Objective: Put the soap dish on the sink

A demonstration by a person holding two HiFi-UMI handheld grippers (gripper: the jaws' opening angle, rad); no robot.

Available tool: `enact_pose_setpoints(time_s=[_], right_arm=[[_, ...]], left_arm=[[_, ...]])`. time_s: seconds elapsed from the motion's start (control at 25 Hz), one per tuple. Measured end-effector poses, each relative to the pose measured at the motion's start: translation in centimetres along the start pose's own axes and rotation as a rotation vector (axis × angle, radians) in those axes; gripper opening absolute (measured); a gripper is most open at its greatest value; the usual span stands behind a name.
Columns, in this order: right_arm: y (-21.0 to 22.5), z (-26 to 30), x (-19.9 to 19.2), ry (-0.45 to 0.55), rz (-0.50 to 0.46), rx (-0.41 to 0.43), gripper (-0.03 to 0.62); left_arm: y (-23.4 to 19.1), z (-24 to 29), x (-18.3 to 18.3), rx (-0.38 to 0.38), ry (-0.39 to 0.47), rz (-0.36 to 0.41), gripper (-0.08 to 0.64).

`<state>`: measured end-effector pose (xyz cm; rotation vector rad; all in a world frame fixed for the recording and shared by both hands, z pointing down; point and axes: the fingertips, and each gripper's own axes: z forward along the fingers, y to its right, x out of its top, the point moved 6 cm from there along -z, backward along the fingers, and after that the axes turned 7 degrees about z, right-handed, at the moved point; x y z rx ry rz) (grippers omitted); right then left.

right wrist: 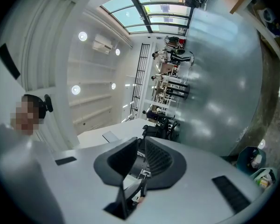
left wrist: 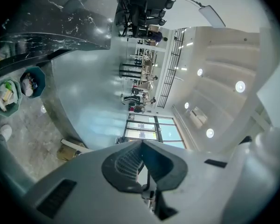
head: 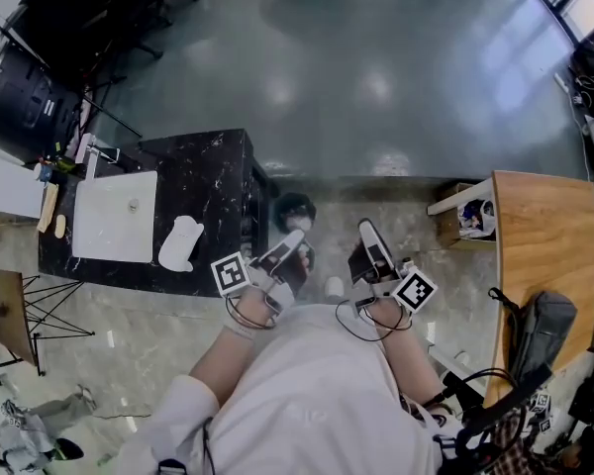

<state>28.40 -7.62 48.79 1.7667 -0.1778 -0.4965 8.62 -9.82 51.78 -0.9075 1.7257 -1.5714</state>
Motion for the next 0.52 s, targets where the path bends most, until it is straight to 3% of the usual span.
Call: enact_pose_setpoints(time_s=[0.52], right_arm=[[0.49,0.17,-0.36,-0.030,0.015,-0.013,0.066]], left_arm=[[-0.24,-1.03,-0.17,0.009,0.043,-0.009,0.008]])
